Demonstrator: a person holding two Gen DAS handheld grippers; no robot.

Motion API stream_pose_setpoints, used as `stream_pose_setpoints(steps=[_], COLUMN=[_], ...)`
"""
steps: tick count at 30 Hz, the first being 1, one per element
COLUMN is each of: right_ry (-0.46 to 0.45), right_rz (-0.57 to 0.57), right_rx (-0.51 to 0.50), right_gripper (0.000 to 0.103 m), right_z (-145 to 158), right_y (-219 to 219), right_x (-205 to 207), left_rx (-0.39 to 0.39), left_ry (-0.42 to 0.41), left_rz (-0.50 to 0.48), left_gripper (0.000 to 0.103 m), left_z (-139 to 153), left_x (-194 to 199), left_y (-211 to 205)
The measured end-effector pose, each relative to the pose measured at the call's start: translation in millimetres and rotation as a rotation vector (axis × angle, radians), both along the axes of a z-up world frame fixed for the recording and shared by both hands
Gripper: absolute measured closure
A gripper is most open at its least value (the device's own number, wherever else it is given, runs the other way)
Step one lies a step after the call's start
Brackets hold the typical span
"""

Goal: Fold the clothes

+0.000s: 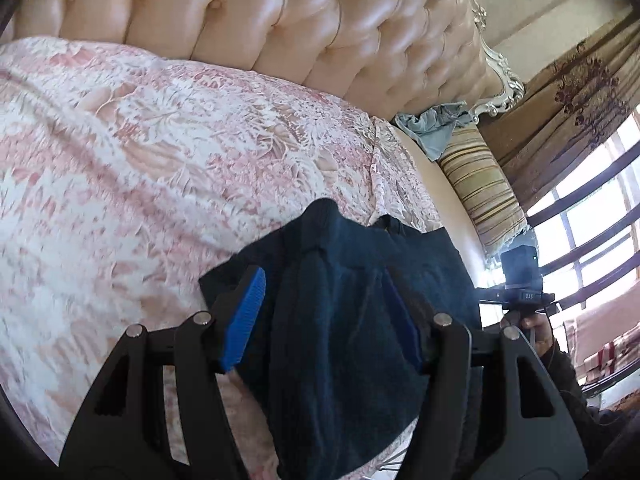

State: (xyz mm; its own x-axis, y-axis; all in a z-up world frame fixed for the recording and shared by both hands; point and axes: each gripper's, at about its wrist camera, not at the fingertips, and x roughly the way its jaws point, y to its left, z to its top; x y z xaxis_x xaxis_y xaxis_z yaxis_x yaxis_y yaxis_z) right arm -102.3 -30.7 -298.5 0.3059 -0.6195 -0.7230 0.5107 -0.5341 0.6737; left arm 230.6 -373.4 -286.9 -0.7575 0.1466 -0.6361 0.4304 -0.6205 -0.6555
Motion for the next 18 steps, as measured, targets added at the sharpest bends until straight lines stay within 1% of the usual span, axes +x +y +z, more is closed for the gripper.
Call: stream_pose_setpoints(steps=[1,4,5,8,9,11,12,16,17,18], right_ry=[0.007,0.049,0.052,-0.021,-0.020,0.008,0.004,-0.056,-0.039,-0.011], right_rz=[0.019,0.042,0.046,0.052,0.072,0.108,0.109,0.077,0.096,0.112], right_rx=[-0.001,0.060,0.066,-0.007,-0.009,0.036,0.035,-0.007,-0.010,0.011], right_gripper=[0.022,0.022,0.022,0.022,0.022,0.022,0.020,0.020,0.020,0.024], right_z=[2,-1,-2,-3,-4,-11,-13,-9,-8,-8], right_y=[-6,-20,-22,-26,-30,-41,-42,-46,-50,-55], right_x=[2,5,5,6,8,10,10,8,11,13], left_rx=[0.003,0.013,0.019,0.042,0.046,0.054,0.058,0.084,0.097,0.112], left_ry=[0.000,0.001,0.005,0.008,0.010,0.013,0.015,0.054,0.057,0.061], left_rz=[0.008,0.034,0.041,0.055,0.056,0.057,0.058,0.078,0.080,0.081], left_gripper=[0.039,0.039,0.039,0.039,0.039,0.039,0.039,0.039,0.039,0.039], left_z=[-1,-4,-5,-11,-11,-13,-14,-15,-18,-20], left_x=[3,14,18,25,27,30,31,44,46,48], left_y=[0,-1,-2,-4,-4,-4,-4,-4,-5,-5])
